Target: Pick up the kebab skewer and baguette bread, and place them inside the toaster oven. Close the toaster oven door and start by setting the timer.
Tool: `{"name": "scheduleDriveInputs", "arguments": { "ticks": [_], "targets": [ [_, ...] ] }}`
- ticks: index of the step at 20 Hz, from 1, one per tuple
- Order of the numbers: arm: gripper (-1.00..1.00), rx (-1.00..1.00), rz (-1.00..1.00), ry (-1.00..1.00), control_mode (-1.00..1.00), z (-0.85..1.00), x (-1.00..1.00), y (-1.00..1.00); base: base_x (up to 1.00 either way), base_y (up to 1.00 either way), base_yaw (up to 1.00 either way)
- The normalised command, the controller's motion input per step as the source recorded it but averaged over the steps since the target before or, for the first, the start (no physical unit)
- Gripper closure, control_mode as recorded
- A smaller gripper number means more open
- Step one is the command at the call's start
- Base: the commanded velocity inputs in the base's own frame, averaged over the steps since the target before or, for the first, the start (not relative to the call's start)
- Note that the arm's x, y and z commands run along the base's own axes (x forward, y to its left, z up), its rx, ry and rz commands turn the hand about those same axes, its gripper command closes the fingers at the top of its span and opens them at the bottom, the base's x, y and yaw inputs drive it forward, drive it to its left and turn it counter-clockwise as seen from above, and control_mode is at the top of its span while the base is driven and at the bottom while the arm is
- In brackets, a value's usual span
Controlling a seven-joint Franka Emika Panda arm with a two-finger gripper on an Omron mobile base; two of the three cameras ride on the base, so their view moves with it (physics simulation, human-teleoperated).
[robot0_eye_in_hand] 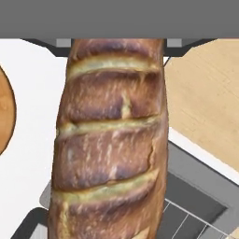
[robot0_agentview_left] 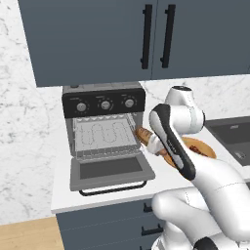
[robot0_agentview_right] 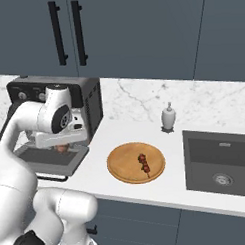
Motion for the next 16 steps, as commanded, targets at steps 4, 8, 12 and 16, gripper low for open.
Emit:
{"name": "scheduleDriveInputs", "arguments": {
  "ticks": [4, 8, 12, 16],
  "targets": [
    [1.00, 0.00, -0.32, 0.00, -1.00, 0.13, 0.15, 1.00, 0.00, 0.00, 0.00],
    [1.00, 0.00, -0.31, 0.03, -1.00, 0.00, 0.14, 1.00, 0.00, 0.00, 0.00],
    [1.00, -0.02, -0.24, 0.02, -1.00, 0.00, 0.39, 1.00, 0.00, 0.00, 0.00],
    [1.00, -0.02, -0.20, 0.10, -1.00, -0.03, 0.37, 0.91, 0.00, 0.00, 0.00]
  ]
}}
